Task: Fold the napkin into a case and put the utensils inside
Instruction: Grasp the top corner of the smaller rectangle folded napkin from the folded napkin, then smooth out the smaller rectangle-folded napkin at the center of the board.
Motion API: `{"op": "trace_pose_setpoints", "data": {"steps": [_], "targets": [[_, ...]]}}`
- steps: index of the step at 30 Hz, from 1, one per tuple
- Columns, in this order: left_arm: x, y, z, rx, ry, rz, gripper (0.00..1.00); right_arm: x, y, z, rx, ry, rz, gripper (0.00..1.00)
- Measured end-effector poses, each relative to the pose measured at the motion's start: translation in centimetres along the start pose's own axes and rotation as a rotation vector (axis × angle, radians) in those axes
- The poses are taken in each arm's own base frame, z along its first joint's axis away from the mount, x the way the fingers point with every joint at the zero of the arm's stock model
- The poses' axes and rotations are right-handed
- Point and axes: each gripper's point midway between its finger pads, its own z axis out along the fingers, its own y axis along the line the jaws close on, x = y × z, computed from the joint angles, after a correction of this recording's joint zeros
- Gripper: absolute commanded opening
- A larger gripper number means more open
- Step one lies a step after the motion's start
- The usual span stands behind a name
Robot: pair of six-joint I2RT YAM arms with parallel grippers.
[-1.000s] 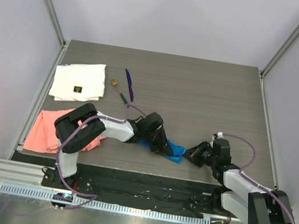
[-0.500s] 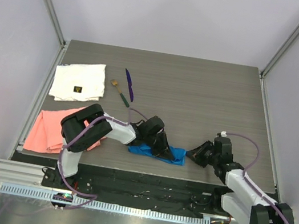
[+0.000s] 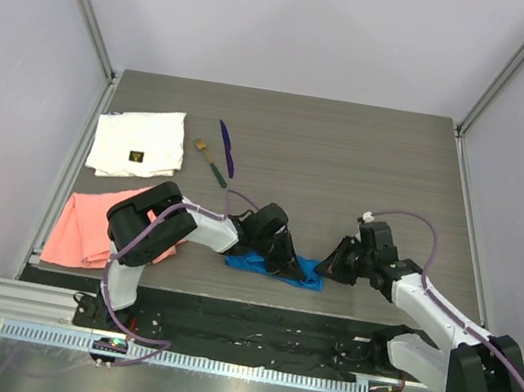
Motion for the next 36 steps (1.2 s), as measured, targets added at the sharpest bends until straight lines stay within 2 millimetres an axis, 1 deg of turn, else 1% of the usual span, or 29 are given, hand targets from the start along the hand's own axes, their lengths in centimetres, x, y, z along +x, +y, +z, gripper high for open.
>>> {"op": "trace_pose_setpoints", "data": {"steps": [2,5,10,12,13,14,15,17,18,20,21,23,26,28,31,32,33,34,36], "targets": [[0.0,0.0,0.0,0.000,0.000,-0.001,0.00,1.3,0.4,0.3,-0.005,0.049,-0.028,0.03],[0.0,0.0,0.0,-0.001,0.000,0.000,0.00,2.5,1.0,0.7,-0.018,0.092,-0.060,0.02],[0.1,0.1,0.0,-0.003,0.001,0.004,0.00,3.0,1.4,0.9,-0.028,0.112,-0.074,0.02],[0.0,0.1,0.0,-0.003,0.000,0.006,0.03,3.1,1.3,0.9,-0.027,0.114,-0.072,0.02],[0.0,0.1,0.0,-0.003,-0.001,0.011,0.10,3.1,1.3,0.9,-0.027,0.114,-0.072,0.01],[0.0,0.1,0.0,-0.004,-0.002,0.019,0.14,3.1,1.3,0.9,-0.026,0.114,-0.072,0.01],[0.0,0.1,0.0,-0.006,-0.003,0.027,0.23,3.2,1.2,1.0,-0.025,0.116,-0.072,0.01],[0.0,0.2,-0.2,-0.020,-0.008,0.053,0.32,3.6,0.7,1.1,-0.018,0.122,-0.068,0.01],[0.1,0.3,-0.4,-0.034,-0.006,0.067,0.39,3.7,0.4,1.2,-0.014,0.119,-0.066,0.01],[-0.1,-0.1,-1.0,-0.049,-0.025,0.111,0.46,4.1,-0.2,1.3,-0.006,0.121,-0.057,0.01],[-0.2,-0.3,-1.3,-0.062,-0.033,0.133,0.52,4.4,-0.4,1.3,-0.004,0.124,-0.054,0.01],[-0.5,-0.9,-2.2,-0.089,-0.066,0.189,0.56,4.5,-0.4,1.3,-0.018,0.117,-0.048,0.01],[-1.0,-2.0,-3.7,-0.108,-0.103,0.260,0.56,4.5,-0.3,1.5,-0.036,0.109,-0.039,0.01],[-1.1,-2.9,-4.7,-0.104,-0.122,0.303,0.49,4.5,-0.1,1.6,-0.052,0.104,-0.036,0.01],[-0.9,-3.8,-6.9,-0.098,-0.154,0.361,0.45,4.6,0.2,1.8,-0.070,0.103,-0.029,0.01],[-0.8,-4.0,-7.7,-0.096,-0.169,0.378,0.40,4.6,0.2,1.8,-0.072,0.102,-0.030,0.01],[-0.7,-3.9,-8.5,-0.099,-0.184,0.388,0.29,4.5,0.3,1.8,-0.074,0.100,-0.030,0.01],[-0.5,-3.6,-9.4,-0.102,-0.197,0.392,0.24,4.5,0.3,1.8,-0.076,0.098,-0.030,0.01],[-0.3,-2.4,-10.6,-0.117,-0.223,0.383,0.13,4.4,0.3,1.7,-0.082,0.090,-0.032,0.01]]}}
